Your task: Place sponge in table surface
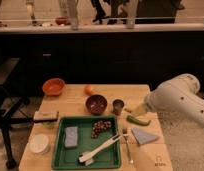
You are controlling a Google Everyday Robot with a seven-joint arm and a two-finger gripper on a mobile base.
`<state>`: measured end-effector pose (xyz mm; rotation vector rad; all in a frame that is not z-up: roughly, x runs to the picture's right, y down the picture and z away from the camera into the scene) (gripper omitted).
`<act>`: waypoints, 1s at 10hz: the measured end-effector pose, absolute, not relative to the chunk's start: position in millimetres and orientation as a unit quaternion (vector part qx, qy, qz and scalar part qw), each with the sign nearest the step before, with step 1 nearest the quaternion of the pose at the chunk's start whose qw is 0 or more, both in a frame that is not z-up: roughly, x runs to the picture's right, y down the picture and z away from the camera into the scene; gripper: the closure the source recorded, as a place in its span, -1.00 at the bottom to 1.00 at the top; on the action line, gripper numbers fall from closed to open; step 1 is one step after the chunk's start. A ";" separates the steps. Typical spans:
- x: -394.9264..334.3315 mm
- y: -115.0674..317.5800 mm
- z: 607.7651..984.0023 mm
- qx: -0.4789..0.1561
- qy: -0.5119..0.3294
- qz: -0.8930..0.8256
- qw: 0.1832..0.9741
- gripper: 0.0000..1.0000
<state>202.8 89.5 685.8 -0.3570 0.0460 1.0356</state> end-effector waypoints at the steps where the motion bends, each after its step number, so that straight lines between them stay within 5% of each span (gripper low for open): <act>1: 180.9 86.2 686.4 -0.165 0.024 0.502 0.849 -0.60; 10: 72.8 89.0 687.0 -0.196 0.010 0.545 0.815 -0.60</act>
